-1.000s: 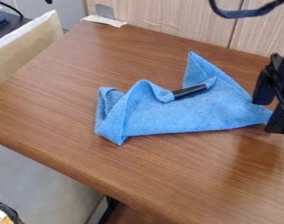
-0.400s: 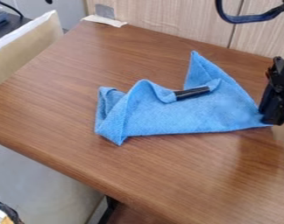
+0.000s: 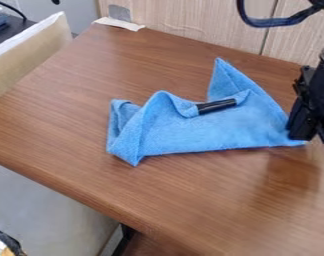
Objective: Fold the cloth from right to left
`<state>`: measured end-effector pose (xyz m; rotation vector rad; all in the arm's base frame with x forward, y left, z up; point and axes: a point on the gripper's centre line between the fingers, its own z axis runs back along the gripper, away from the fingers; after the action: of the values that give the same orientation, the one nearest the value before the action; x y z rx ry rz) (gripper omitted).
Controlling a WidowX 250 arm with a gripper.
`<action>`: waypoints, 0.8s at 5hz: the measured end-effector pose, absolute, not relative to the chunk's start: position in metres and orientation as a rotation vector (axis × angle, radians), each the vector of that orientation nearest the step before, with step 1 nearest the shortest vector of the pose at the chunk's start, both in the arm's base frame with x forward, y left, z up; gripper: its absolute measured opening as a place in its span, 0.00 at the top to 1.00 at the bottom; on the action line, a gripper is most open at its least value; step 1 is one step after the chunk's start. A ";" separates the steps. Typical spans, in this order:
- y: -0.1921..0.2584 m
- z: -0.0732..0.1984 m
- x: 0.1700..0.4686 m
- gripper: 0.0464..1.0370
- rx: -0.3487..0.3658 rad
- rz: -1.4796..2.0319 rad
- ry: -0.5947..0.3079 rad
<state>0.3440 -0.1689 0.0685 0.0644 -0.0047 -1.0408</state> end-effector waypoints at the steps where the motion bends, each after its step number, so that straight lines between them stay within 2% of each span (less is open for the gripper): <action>1: -0.155 0.091 0.349 0.99 0.080 -0.987 -0.060; 2: -0.132 0.115 0.353 0.99 0.100 -0.904 -0.121; 4: -0.081 0.143 0.331 0.99 0.115 -0.734 -0.176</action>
<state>0.3313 -0.0806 0.1435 0.1150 -0.1760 -0.7335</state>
